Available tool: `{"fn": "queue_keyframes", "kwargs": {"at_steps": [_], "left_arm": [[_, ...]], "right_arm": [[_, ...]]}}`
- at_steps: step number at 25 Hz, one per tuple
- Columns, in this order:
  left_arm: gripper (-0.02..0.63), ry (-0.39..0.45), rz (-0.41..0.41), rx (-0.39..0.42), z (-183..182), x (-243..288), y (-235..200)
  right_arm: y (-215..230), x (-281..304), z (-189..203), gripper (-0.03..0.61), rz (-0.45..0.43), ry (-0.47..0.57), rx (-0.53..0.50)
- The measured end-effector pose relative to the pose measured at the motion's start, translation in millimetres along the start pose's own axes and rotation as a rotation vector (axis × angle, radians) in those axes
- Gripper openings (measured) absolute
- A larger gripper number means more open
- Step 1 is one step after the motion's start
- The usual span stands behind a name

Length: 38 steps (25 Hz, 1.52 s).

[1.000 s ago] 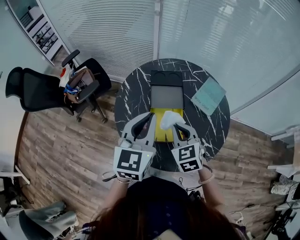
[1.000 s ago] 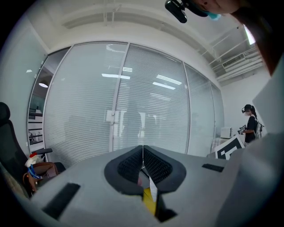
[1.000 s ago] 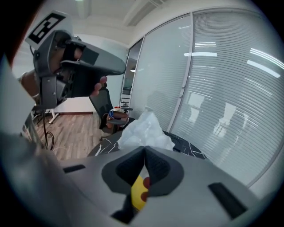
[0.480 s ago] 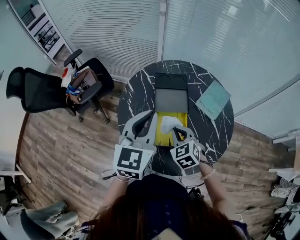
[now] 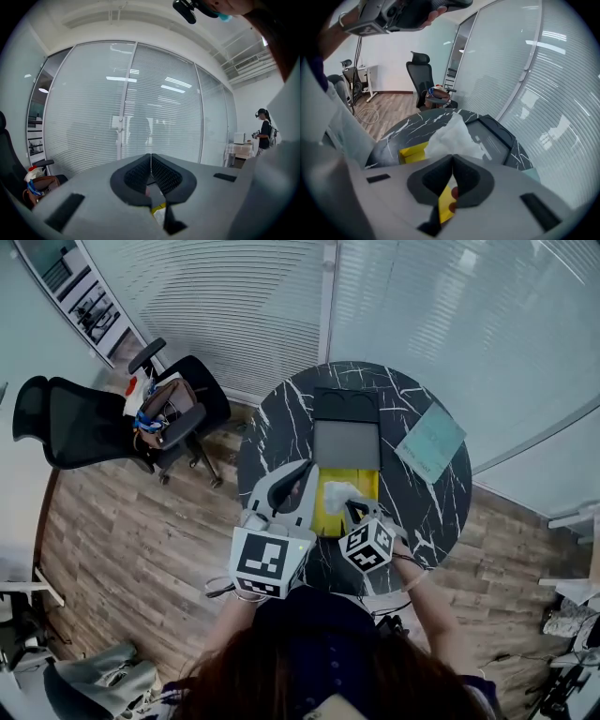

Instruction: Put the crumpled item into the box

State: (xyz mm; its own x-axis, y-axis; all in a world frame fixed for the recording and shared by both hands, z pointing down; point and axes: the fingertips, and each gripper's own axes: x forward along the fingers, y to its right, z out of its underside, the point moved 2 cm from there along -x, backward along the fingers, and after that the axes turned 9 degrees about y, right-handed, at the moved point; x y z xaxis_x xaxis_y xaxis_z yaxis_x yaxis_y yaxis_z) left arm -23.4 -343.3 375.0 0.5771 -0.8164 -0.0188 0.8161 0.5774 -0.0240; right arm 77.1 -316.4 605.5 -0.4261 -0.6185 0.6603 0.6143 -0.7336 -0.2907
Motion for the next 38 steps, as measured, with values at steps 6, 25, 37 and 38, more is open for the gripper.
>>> {"fn": "queue_keyframes", "kwargs": {"at_steps": [6,25,37,38], "left_arm": [[0.029,-0.014,-0.003,-0.004,4.5,4.2,-5.1],[0.029,-0.046,0.011,-0.018,15.5,12.6,-10.9],[0.029,-0.055,0.018,-0.024,20.1,16.2,-11.5],[0.029,-0.055,0.018,-0.024,20.2,15.8,-11.7]], "right_arm": [[-5.6,20.6,20.3,0.025,-0.051,-0.065,-0.031],[-13.2,60.9,52.4,0.025,-0.158,-0.192,-0.056],[-12.1,72.4,62.1,0.026,-0.185,-0.241,-0.019],[-11.9,72.9,62.6,0.026,-0.185,-0.243,-0.014]]}}
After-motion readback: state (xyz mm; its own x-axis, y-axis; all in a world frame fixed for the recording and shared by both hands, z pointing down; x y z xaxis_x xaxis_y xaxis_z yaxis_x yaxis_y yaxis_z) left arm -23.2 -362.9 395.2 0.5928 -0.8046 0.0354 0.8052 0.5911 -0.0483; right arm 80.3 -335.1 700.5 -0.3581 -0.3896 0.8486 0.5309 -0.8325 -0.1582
